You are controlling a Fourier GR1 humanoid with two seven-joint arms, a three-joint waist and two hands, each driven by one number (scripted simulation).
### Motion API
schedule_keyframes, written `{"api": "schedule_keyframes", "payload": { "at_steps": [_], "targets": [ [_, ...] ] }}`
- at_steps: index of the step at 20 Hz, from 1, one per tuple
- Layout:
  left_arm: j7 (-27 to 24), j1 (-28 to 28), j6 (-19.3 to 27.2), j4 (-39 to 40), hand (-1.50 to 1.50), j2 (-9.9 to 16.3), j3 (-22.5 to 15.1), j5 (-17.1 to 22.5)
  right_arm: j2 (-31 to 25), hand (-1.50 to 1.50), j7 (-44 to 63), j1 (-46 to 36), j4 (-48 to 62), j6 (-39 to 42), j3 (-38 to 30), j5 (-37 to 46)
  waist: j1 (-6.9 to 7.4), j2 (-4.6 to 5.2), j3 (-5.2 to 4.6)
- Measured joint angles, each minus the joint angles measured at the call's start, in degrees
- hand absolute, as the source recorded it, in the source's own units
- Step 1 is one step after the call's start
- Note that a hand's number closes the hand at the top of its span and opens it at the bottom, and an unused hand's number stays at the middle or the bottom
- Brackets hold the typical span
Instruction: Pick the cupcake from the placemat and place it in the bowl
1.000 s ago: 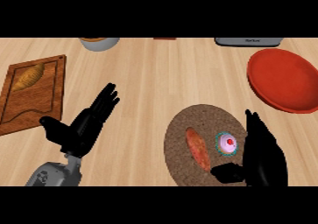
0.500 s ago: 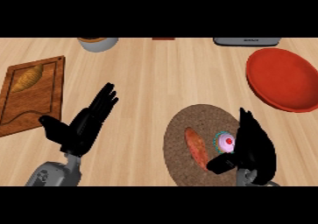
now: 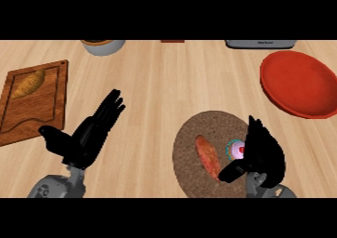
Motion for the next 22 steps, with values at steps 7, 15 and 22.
{"api": "schedule_keyframes", "payload": {
  "at_steps": [7, 15, 22],
  "targets": [
    [-0.60, -0.55, -1.09, 2.04, 0.00, -0.99, 0.83, -0.44, 0.02, -1.50, -0.98, -1.91, 5.31, -0.75, -0.91, 0.70, -0.13, 0.07, 0.00],
    [0.06, 0.07, -2.05, 1.09, 0.00, -1.34, 1.70, -1.18, 0.07, -1.50, -1.60, -2.17, 10.15, -3.82, -0.72, 1.96, -0.11, 0.03, 0.03],
    [-0.37, -0.71, -2.87, 2.68, 0.00, -2.67, 2.64, -2.07, 0.12, -1.50, -2.30, -0.73, 11.23, -6.11, -1.13, 3.00, -0.27, 0.02, 0.02]
  ]
}}
